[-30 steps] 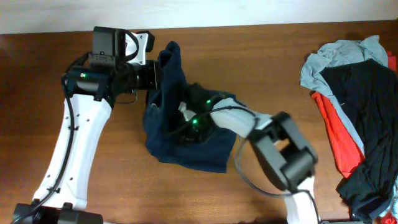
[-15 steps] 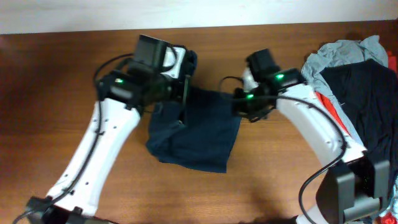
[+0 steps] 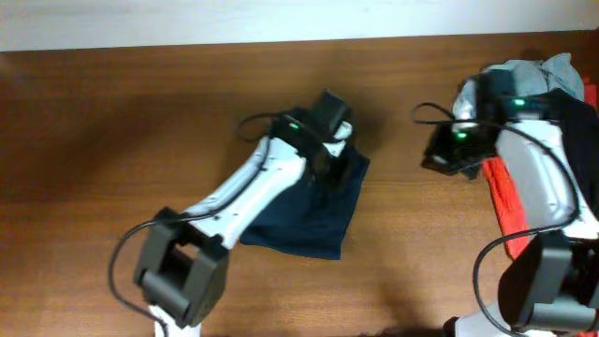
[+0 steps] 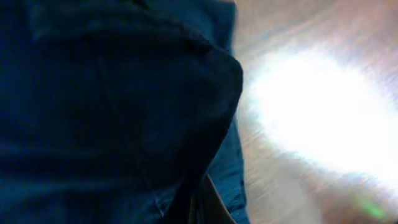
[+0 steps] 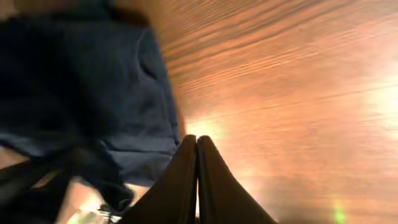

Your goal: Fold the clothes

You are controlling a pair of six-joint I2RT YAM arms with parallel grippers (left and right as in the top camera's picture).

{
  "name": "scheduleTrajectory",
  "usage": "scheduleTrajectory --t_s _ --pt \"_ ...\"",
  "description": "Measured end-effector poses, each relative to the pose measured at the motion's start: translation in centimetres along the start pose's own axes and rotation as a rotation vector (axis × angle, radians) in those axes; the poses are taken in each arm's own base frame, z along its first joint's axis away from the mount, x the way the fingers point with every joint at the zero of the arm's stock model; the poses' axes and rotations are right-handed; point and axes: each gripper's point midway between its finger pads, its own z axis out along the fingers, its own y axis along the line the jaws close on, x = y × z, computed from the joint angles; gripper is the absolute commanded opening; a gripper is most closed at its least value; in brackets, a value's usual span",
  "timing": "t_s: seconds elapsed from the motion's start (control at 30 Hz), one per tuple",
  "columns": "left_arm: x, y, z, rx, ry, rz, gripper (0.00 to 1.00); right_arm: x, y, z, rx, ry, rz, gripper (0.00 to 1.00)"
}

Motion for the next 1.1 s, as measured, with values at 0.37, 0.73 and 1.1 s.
scheduleTrajectory --t_s 0.37,0.73,1.1 --pt "2.4 -3.4 2.8 0.009 0.09 0.057 0.01 0.0 -1.1 -0.9 -0.035 0.015 -0.02 0.04" --pt "3.1 -3.7 2.7 0.006 0.114 0.057 0.65 0.0 -1.1 -0.9 -0.035 0.015 -0.04 0.04" --pt "-4.7 1.9 -9.8 -0.092 -0.108 -0.071 0.57 0.4 1.5 -1.1 -0.151 0.014 -0.269 0.06"
